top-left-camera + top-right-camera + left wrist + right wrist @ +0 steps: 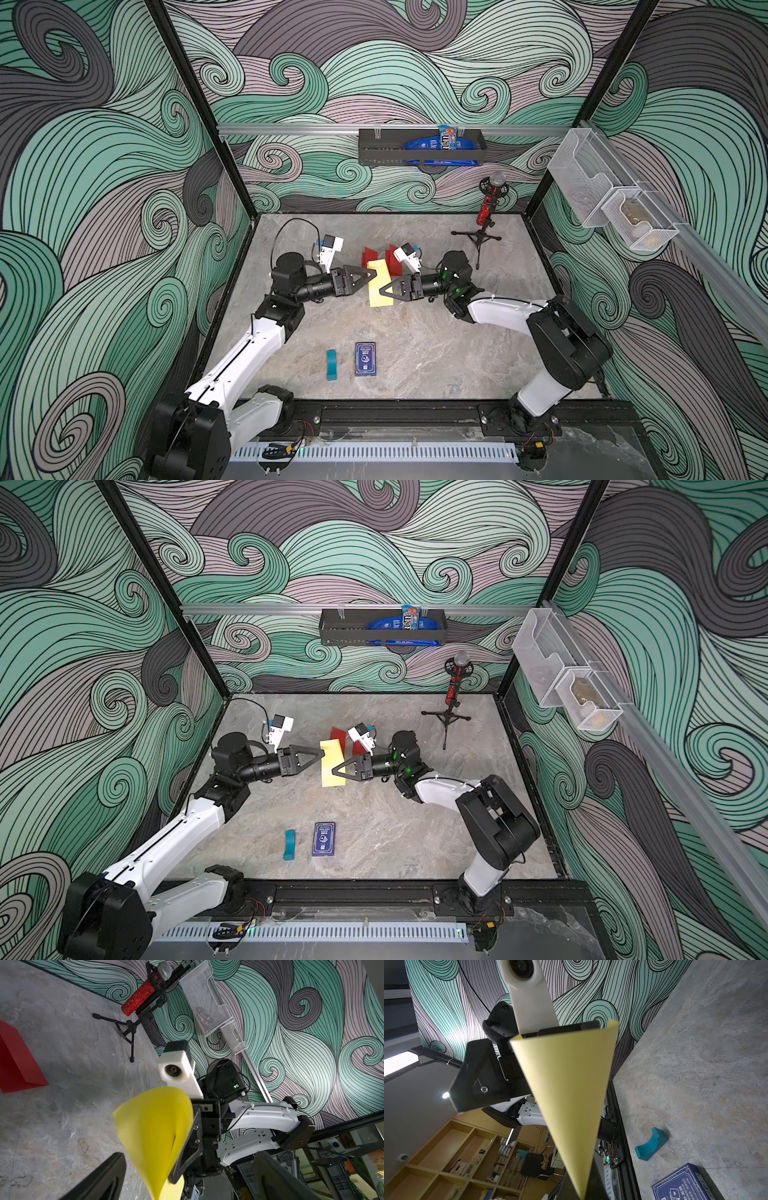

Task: Fold the square paper along the opposite sides
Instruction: Fold the paper, then smooth out the paper at the center of the board.

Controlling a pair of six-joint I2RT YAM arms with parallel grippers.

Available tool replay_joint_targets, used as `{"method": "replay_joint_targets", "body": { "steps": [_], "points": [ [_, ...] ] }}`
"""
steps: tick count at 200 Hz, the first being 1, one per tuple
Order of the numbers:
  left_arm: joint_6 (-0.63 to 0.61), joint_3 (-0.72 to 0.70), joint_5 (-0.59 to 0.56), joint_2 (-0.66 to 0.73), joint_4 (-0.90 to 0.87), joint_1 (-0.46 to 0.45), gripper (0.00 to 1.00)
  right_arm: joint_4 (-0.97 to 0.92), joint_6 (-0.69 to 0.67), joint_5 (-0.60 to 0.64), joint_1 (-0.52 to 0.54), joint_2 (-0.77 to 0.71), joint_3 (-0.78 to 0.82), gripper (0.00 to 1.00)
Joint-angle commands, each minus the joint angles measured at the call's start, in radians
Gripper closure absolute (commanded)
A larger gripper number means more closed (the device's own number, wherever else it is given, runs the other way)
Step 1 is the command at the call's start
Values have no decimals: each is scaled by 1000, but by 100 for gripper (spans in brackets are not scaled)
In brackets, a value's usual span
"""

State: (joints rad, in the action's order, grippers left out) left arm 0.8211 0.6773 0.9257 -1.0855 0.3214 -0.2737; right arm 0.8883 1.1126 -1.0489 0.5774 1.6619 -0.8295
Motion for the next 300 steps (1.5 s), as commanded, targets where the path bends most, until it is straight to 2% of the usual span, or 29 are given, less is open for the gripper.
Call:
{"method": "replay_joint_targets", "body": {
  "steps": [1,32,42,78,113,134,154,167,180,198,209,224,239,256,291,300],
  "points": [
    [-44,5,-32,-6,-14,-21,1,-7,-23,0,-4,-31,-30,94],
    [-48,1,-38,-20,-15,-39,3,-30,-39,1,-3,-27,-38,94],
    [-40,-1,-38,-25,-1,-41,12,-39,-45,2,-3,-28,-39,94],
    [-37,30,-36,-53,0,-41,58,-73,-71,10,-2,-35,-37,94],
    [-59,46,-34,-79,-35,-41,82,-83,-75,14,-2,-40,-35,93],
    [-68,58,-33,-90,-51,-40,100,-83,-73,14,0,-41,-35,91],
    [-92,81,-31,-107,-88,-41,100,-89,-76,21,0,-59,-27,80],
    [-119,103,-25,-122,-127,-41,100,-151,-135,50,-12,-103,-10,64],
    [-170,133,-18,-145,-193,-41,100,-278,-269,130,-40,-183,23,48],
    [-266,166,-42,-188,-303,-46,100,-402,-499,289,-86,-323,102,39],
    [-328,191,-67,-231,-374,-57,100,-352,-641,395,-92,-424,199,37],
    [-385,215,-98,-300,-424,-84,100,-191,-770,540,-89,-543,354,27],
    [-434,244,-128,-394,-467,-120,100,-58,-880,661,-70,-619,474,26],
    [-485,304,-144,-508,-553,-152,100,-80,-966,728,-50,-635,510,28],
    [-437,279,-134,-649,-426,-193,100,-123,-1045,769,-27,-557,539,59],
    [-431,275,-128,-681,-406,-194,100,-117,-1068,785,-12,-528,545,62]
  ]
}}
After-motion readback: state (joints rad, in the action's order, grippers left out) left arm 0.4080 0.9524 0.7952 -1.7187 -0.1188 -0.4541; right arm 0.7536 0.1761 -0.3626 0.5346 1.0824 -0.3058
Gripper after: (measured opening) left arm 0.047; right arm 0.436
